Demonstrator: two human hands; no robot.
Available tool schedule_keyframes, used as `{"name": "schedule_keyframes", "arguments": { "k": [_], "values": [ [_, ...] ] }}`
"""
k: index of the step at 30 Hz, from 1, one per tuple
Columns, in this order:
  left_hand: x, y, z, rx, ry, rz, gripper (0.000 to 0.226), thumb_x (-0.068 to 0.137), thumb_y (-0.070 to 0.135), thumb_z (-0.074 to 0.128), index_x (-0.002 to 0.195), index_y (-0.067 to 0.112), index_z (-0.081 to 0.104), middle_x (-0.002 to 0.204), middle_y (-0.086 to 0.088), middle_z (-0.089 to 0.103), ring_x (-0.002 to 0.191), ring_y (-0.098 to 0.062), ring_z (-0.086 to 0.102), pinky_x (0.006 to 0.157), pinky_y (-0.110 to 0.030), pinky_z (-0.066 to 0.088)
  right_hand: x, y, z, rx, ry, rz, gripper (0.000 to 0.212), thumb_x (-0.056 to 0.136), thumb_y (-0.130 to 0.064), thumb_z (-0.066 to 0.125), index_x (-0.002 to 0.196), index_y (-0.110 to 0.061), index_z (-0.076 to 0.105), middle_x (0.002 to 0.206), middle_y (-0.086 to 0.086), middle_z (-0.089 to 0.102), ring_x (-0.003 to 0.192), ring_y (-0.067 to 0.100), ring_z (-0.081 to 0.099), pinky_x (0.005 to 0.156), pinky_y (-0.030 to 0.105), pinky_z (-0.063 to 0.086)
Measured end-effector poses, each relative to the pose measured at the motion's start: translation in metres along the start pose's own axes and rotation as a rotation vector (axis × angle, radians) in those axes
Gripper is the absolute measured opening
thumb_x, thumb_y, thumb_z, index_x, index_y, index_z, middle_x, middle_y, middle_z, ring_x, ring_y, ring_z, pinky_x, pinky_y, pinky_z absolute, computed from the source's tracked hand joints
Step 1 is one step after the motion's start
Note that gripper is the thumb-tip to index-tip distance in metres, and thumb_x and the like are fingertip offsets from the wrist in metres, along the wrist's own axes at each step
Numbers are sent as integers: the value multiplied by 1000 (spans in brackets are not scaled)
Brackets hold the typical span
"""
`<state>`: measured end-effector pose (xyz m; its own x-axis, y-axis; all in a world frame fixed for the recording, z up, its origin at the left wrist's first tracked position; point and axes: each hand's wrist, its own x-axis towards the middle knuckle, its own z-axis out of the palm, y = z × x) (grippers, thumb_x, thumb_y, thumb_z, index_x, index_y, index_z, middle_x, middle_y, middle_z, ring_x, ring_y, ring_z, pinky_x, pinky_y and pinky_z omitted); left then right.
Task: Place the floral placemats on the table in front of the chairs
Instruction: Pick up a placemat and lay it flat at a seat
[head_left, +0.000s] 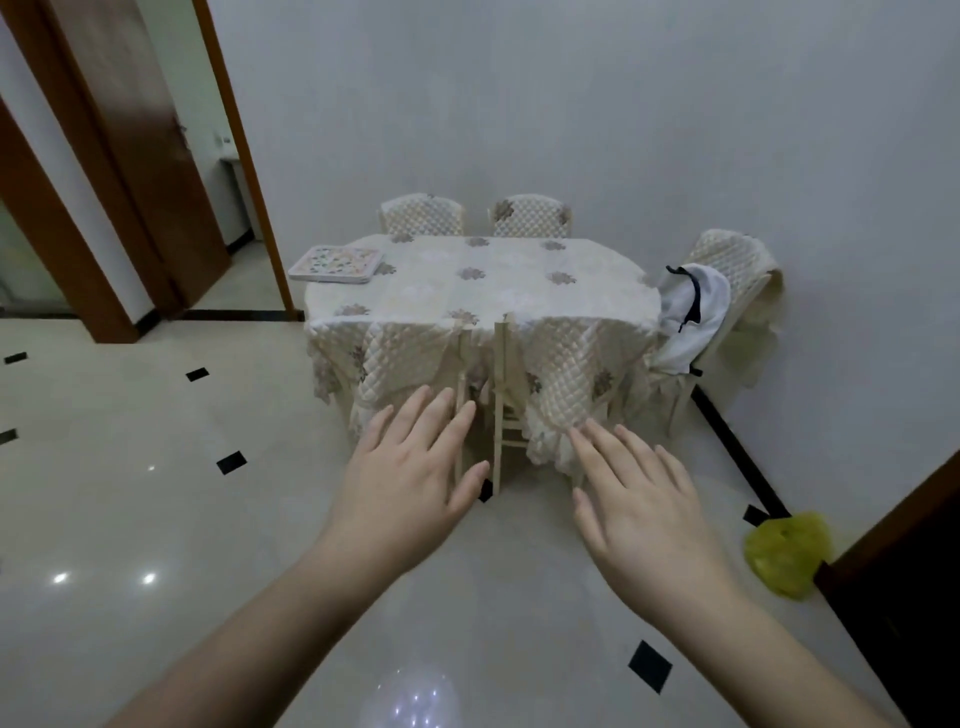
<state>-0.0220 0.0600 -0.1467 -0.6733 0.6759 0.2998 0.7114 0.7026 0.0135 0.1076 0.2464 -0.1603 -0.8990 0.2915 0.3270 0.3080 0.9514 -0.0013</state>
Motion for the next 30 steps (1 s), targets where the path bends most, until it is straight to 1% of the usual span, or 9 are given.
{"name": "schedule_keyframes", "arguments": {
  "k": [2, 5, 7, 10, 15, 21, 24, 27, 30],
  "values": [
    [4, 7, 15, -10, -23, -31, 70, 95, 63, 15, 153, 27, 31, 160, 1, 31, 150, -18, 17, 120, -39, 11, 6, 16, 9, 7, -23, -4, 57, 91, -42, 35, 140, -17, 52, 143, -2, 52, 131, 22, 48, 107, 39, 24],
    [12, 14, 30, 0, -93, -43, 69, 96, 62, 17, 151, 26, 37, 157, -1, 37, 148, -20, 25, 118, -40, 19, 18, 31, 26, 49, -60, -23, 57, 92, -41, 34, 140, -17, 51, 144, 1, 51, 133, 23, 47, 108, 39, 24],
    [14, 16, 37, 14, -130, -54, 69, 96, 62, 17, 152, 26, 35, 157, -1, 36, 148, -20, 25, 117, -38, 16, 25, 34, 37, 96, -90, -40, 58, 92, -40, 33, 142, -17, 48, 146, 0, 50, 135, 22, 44, 110, 41, 27],
    [17, 12, 50, 15, -150, -86, 72, 94, 64, 13, 155, 28, 27, 162, 2, 25, 151, -16, 14, 119, -36, 7, 35, 28, 59, 131, -139, -89, 59, 92, -40, 32, 145, -19, 45, 150, -1, 45, 138, 21, 40, 112, 42, 27],
    [15, -8, 63, 14, -220, -93, 74, 93, 65, 13, 155, 27, 28, 163, 1, 23, 152, -17, 13, 120, -38, 9, 56, 6, 85, 182, -209, -165, 61, 92, -42, 29, 147, -19, 43, 152, 0, 43, 140, 21, 38, 114, 42, 27],
    [-11, -75, 74, 27, -269, -180, 68, 96, 60, 25, 148, 20, 43, 153, -5, 42, 144, -25, 34, 114, -39, 17, 86, -59, 118, 227, -273, -246, 62, 93, -43, 27, 148, -19, 41, 153, -1, 41, 142, 21, 35, 115, 40, 23],
    [-26, -124, 77, -15, -293, -236, 66, 97, 59, 21, 150, 24, 39, 156, -2, 39, 147, -22, 29, 114, -37, 12, 102, -113, 136, 273, -301, -295, 63, 93, -43, 24, 150, -20, 35, 157, -3, 34, 146, 17, 26, 117, 34, 12],
    [-45, -178, 75, -37, -284, -316, 68, 97, 62, 13, 153, 28, 31, 160, 1, 30, 150, -19, 19, 116, -36, 8, 121, -171, 147, 342, -377, -337, 68, 92, -48, 14, 154, -24, 24, 161, -6, 21, 149, 14, 13, 119, 33, 9],
    [-61, -226, 67, -47, -285, -393, 72, 95, 62, 9, 154, 26, 30, 160, 1, 29, 150, -18, 19, 116, -36, 8, 138, -226, 153, 333, -372, -388, 62, 95, -44, 23, 152, -22, 29, 159, -4, 28, 147, 16, 20, 118, 34, 12]
  ]
}}
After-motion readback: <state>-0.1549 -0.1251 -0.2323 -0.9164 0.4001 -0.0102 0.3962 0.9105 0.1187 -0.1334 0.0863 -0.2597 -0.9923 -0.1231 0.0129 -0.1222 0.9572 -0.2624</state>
